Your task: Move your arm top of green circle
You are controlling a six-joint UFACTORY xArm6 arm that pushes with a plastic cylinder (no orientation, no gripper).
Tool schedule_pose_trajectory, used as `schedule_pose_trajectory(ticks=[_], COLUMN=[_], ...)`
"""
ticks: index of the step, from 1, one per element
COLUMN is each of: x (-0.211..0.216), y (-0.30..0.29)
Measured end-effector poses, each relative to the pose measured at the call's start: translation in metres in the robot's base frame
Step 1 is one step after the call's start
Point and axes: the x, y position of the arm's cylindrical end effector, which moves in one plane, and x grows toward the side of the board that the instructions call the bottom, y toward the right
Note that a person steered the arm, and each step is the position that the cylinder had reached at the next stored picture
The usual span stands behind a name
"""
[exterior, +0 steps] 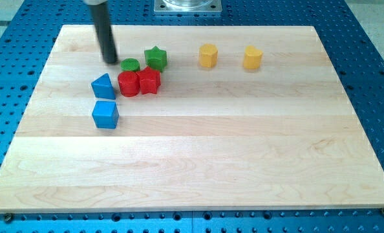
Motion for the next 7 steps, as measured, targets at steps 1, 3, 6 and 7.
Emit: schedule_pose_trajectory(ticks=[1, 3, 6, 7], x=[0.015, 0.016, -0.003, -0.005], y=[-0.009, -0.009, 0.002, 0.002])
